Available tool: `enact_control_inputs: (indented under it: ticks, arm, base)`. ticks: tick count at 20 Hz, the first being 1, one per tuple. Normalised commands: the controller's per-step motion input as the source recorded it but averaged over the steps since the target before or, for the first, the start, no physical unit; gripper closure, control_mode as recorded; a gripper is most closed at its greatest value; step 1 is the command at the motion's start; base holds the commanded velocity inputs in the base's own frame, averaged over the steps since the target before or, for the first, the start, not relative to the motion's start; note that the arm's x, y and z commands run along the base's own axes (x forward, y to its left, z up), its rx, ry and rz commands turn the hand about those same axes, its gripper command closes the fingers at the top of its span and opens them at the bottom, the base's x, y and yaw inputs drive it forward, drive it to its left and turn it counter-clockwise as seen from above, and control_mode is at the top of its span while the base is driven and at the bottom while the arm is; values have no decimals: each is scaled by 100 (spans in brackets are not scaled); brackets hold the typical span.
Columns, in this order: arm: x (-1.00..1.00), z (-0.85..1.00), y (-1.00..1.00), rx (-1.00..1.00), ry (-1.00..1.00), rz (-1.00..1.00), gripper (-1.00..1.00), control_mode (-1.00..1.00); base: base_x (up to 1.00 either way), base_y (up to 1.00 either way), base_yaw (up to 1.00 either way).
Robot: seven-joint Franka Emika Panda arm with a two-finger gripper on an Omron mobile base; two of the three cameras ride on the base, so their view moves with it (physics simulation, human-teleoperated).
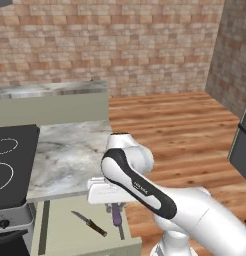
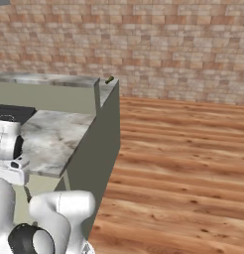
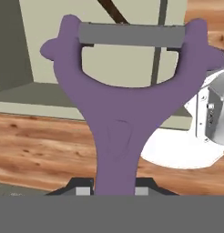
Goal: Open the drawer on the left and place the cutting tools on the cutting board.
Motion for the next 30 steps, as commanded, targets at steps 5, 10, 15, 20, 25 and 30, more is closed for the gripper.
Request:
enact_control_inputs:
  ticks: [5, 10, 15, 20, 25, 30]
  arm:
    - [48, 74, -71, 0, 0, -1, 100, -100]
    - [57, 47, -65, -2, -4, 0, 100, -100]
    - [62, 17, -48, -7, -4, 0, 100, -100]
    - [69, 0, -34, -8, -1, 0, 100, -100]
    - [48, -2, -29, -8, -5, 0, 100, -100]
    - [29, -6, -44, -7, -5, 0, 100, -100]
  base:
    - [0, 0, 0]
    - [0, 0, 0]
    - [0, 0, 0]
    - [0, 0, 0]
    - [0, 0, 0]
    - [0, 0, 0]
